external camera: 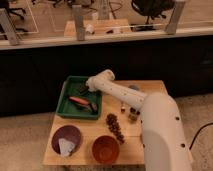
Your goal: Wipe tray with eraser
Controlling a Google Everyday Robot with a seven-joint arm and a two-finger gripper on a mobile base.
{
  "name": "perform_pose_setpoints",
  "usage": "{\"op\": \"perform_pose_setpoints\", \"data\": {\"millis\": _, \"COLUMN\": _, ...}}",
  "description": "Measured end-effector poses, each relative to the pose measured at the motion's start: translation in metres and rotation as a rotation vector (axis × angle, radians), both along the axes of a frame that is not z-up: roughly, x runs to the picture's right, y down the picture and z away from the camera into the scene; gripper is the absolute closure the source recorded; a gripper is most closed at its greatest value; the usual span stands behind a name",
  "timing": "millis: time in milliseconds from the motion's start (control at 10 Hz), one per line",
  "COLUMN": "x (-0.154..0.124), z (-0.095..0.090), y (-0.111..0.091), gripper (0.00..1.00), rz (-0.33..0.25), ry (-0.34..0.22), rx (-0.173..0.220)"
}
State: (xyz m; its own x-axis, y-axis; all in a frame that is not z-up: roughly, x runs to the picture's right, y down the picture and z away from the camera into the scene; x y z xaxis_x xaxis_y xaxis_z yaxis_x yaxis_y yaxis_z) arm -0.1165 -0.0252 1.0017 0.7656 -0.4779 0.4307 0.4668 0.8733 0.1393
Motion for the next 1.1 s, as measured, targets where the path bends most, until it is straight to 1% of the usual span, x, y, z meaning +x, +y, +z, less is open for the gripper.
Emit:
{"op": "perform_pose_setpoints", "data": {"millis": 200, "x": -0.017, "z": -0.001, "y": 0.000, "gripper": 0.85, "rz": -0.008, "ry": -0.027, "rx": 0.000}}
{"op": "perform_pose_setpoints", "data": {"millis": 400, "x": -0.031, "z": -0.007, "y": 0.003, "gripper": 0.85, "rz": -0.024, "ry": -0.051, "rx": -0.002}}
{"op": "perform_pose_setpoints", "data": {"millis": 500, "x": -0.032, "z": -0.010, "y": 0.005, "gripper": 0.85, "rz": -0.031, "ry": -0.055, "rx": -0.001}}
{"op": "perform_pose_setpoints", "data": {"millis": 700, "x": -0.026, "z": -0.020, "y": 0.011, "gripper": 0.85, "rz": -0.039, "ry": -0.047, "rx": -0.002}}
{"op": "perform_pose_setpoints", "data": {"millis": 900, "x": -0.011, "z": -0.033, "y": 0.019, "gripper": 0.85, "rz": -0.042, "ry": -0.025, "rx": -0.002}}
{"op": "perform_pose_setpoints", "data": {"millis": 1100, "x": 0.001, "z": -0.039, "y": 0.022, "gripper": 0.85, "rz": -0.040, "ry": -0.006, "rx": -0.001}}
